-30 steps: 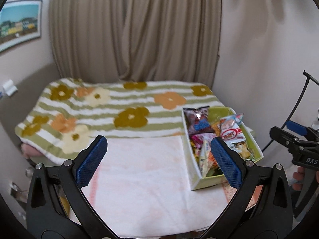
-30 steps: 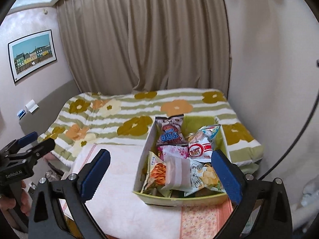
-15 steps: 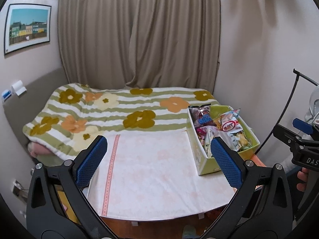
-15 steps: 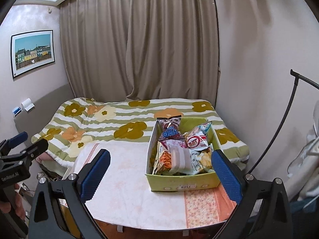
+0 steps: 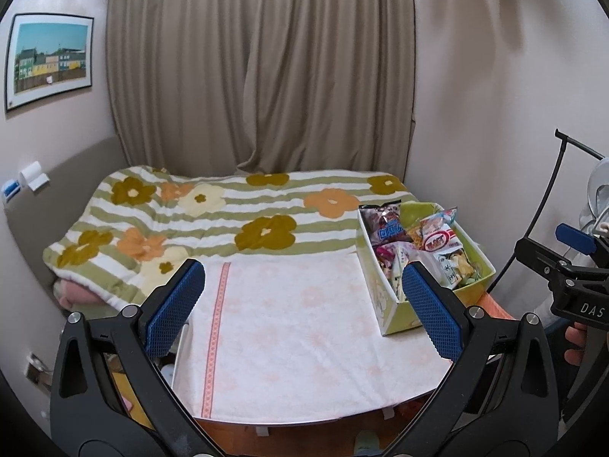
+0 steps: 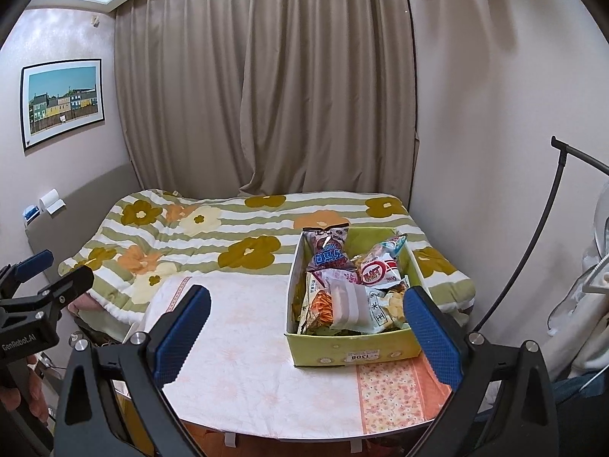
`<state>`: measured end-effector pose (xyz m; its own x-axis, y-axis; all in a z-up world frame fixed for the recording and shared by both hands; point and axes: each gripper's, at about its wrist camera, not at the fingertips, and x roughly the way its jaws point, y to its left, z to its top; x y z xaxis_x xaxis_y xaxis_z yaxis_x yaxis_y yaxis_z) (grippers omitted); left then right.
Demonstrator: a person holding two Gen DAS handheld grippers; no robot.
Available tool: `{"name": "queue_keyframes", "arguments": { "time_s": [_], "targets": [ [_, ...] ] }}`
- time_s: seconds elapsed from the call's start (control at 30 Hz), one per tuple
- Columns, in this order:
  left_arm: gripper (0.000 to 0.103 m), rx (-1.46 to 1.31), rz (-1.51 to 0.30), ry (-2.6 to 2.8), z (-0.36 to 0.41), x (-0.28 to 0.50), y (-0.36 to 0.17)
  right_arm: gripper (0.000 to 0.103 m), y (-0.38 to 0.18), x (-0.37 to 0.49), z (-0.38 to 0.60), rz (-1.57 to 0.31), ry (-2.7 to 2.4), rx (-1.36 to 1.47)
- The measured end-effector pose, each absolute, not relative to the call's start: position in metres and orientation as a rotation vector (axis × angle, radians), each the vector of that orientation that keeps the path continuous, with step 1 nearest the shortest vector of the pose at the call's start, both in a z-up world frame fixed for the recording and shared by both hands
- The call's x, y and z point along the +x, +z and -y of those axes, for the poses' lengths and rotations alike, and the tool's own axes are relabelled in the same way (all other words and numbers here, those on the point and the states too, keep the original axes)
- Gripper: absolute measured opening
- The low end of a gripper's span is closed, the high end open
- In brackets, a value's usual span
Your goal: Organize snacks
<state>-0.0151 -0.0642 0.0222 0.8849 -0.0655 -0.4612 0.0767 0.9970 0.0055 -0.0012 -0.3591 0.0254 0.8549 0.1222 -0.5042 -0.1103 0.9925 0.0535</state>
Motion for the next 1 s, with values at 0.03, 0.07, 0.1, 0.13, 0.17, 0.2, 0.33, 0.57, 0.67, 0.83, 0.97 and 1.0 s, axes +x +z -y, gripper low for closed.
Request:
{"name": "queue_keyframes", "arguments": {
  "time_s": [0.03, 0.07, 0.1, 0.13, 0.17, 0.2, 0.33, 0.57, 0.67, 0.83, 0.97, 1.0],
  "targets": [
    [0.103, 0.022, -0.481, -0.073, 0.064, -0.015, 0.021, 0.101, 0.026, -0.001, 0.359, -0.532, 0.122, 0.024],
    [0.103, 0.018, -0.481, -0.077, 0.064, -0.015, 0.022, 0.101, 0.026, -0.001, 0.359, -0.531, 0.122, 0.025],
    [0.103, 0.014, -0.483, -0.08, 0.064, -0.014, 0.021, 0.101, 0.026, -0.001, 0.359, -0.529, 0.121, 0.023],
    [0.103, 0.011, -0.483, -0.08, 0.063, -0.014, 0.021, 0.101, 0.026, 0.0, 0.359, -0.53, 0.119, 0.02],
    [0.103, 0.008, -0.483, -0.081, 0.063, -0.014, 0.02, 0.101, 0.026, 0.001, 0.358, -0.529, 0.115, 0.02],
    [0.103, 0.007, -0.484, -0.083, 0.062, -0.013, 0.021, 0.101, 0.025, 0.002, 0.359, -0.529, 0.113, 0.022],
    [0.103, 0.009, -0.49, -0.087, 0.061, -0.008, 0.02, 0.101, 0.022, 0.006, 0.359, -0.537, 0.103, 0.031],
    [0.103, -0.002, -0.494, -0.094, 0.06, -0.003, 0.018, 0.101, 0.021, 0.009, 0.361, -0.532, 0.097, 0.036],
    [0.103, -0.002, -0.494, -0.095, 0.06, -0.003, 0.018, 0.101, 0.02, 0.012, 0.363, -0.532, 0.092, 0.043],
    [0.103, -0.011, -0.499, -0.105, 0.059, 0.004, 0.017, 0.101, 0.018, 0.013, 0.363, -0.534, 0.084, 0.036],
    [0.103, -0.012, -0.506, -0.104, 0.06, 0.008, 0.014, 0.101, 0.017, 0.013, 0.364, -0.534, 0.084, 0.037],
    [0.103, -0.012, -0.507, -0.104, 0.06, 0.009, 0.014, 0.101, 0.017, 0.015, 0.364, -0.535, 0.084, 0.038]
  ]
}}
